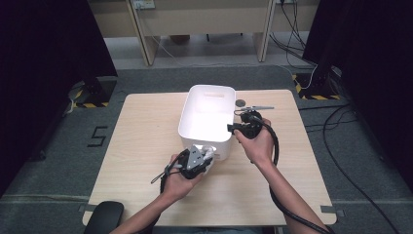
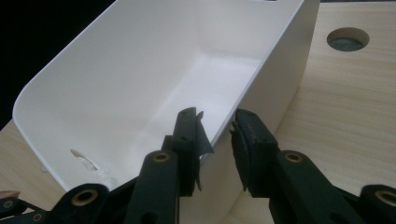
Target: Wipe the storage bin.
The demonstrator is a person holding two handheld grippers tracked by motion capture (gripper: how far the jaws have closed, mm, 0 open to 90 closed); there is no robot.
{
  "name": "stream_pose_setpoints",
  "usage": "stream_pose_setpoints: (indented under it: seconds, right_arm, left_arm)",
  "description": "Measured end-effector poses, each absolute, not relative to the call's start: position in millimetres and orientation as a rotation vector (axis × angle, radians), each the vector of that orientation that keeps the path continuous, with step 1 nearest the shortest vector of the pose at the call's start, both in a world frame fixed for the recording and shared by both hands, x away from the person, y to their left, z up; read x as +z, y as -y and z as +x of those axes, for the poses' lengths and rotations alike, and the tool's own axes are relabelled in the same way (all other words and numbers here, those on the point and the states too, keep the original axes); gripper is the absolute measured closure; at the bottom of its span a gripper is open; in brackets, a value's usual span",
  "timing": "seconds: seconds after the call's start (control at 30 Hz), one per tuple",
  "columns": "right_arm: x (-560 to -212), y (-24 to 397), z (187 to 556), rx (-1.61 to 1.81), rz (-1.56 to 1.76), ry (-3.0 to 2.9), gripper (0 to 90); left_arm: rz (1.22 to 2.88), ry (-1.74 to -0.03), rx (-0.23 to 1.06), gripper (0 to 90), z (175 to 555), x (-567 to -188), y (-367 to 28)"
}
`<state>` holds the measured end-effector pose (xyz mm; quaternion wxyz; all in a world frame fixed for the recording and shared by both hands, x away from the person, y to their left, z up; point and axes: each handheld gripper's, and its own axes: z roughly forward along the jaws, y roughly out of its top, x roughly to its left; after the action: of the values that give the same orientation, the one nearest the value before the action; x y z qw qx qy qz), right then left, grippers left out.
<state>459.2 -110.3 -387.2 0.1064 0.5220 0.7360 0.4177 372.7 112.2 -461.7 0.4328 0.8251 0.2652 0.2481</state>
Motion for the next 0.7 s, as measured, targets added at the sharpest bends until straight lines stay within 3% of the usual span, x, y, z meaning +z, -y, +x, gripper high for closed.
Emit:
stream_pose_setpoints:
  seconds: [0.7]
  right_arm:
    - [-387.1,109.3,458.8,1.231,1.536,-2.176,71.5]
  left_arm:
    - [2.024,-0.635,0.646,75.7,360.5,-436.0,-113.4]
